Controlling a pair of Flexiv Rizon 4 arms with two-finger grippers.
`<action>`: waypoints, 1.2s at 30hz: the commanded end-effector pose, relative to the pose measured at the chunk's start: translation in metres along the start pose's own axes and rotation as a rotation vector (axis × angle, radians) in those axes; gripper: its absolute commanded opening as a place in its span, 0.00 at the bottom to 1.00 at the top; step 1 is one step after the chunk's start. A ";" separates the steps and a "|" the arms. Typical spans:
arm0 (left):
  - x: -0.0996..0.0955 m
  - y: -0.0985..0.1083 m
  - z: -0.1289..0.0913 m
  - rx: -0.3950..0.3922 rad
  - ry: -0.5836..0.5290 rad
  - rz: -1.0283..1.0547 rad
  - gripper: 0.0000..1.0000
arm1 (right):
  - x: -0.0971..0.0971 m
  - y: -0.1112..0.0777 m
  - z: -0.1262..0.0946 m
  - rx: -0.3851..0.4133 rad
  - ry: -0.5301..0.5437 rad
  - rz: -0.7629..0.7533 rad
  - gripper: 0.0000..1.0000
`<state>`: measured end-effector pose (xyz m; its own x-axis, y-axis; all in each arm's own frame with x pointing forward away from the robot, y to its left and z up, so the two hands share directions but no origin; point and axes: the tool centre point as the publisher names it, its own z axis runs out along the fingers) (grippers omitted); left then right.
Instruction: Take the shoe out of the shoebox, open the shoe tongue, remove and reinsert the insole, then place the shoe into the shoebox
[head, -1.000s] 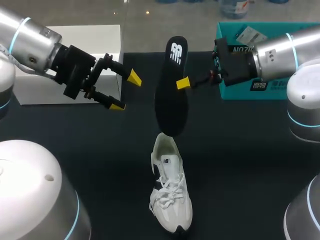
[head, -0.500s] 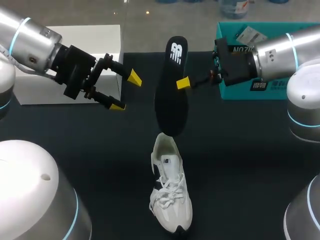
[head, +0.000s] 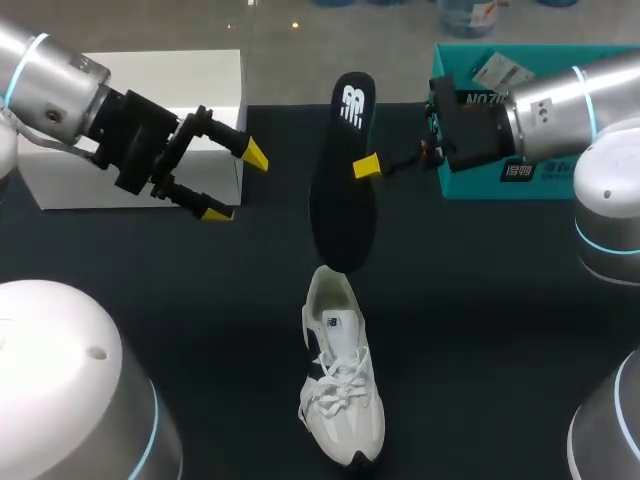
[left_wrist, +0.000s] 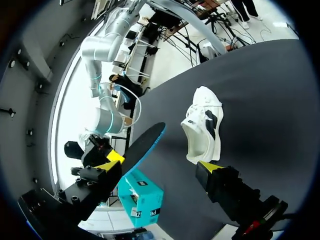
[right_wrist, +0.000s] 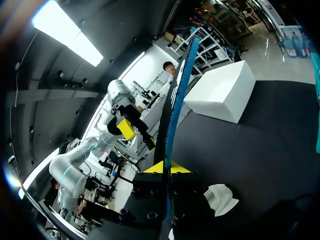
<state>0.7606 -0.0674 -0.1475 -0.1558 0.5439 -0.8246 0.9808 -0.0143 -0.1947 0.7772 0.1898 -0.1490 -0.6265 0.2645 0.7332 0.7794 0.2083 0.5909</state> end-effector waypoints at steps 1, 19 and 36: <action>0.013 -0.010 -0.019 -0.035 0.025 -0.059 1.00 | 0.000 -0.001 0.001 0.000 -0.003 0.001 0.00; 0.080 -0.035 -0.049 -0.207 0.214 -0.434 1.00 | 0.000 -0.001 0.001 0.000 -0.003 0.001 0.00; 0.143 -0.029 -0.051 -0.233 0.263 -0.616 1.00 | 0.000 -0.001 0.001 0.000 -0.003 0.001 0.00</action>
<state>0.7127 0.0478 -0.2250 -0.6787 0.5874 -0.4409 0.7342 0.5272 -0.4278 0.7773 0.1897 -0.1490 -0.6264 0.2645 0.7332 0.7795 0.2083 0.5908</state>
